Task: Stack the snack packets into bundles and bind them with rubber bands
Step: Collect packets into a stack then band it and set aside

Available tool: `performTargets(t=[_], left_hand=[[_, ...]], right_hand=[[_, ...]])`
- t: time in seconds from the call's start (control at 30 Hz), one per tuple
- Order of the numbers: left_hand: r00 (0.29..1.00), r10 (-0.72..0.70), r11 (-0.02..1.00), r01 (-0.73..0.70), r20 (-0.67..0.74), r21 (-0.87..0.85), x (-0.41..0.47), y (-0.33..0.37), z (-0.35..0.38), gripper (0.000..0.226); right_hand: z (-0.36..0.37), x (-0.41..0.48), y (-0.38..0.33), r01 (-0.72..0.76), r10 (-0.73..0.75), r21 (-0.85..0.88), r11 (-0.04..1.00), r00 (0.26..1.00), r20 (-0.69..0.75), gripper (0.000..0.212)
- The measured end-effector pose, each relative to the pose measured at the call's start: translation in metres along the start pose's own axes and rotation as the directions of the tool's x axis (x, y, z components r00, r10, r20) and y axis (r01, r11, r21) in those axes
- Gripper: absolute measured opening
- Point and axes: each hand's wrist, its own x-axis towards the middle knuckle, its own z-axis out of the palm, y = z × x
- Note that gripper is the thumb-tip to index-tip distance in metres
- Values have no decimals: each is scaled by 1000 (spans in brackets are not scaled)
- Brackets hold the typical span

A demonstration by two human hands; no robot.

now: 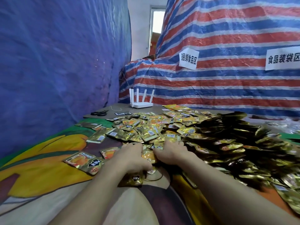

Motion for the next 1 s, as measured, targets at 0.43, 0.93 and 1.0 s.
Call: performTargets(t=[0.43,0.93,1.0], left_hand=[[969,-164,970,126,-182,-206,8,-2,4,50],[935,-327,317,-29,-138,-948,9,-1,-8,75],[938,-321,124,-99,-134,-987,11,1,-11,50]], right_hand=[[-5,-27,-14,124,-129,-127,984,991,-29,18],[-16,-44,-7,287,-168,208,935,875,-455,12],[-20,-47,-6,349,-122,335,875,829,-545,16]])
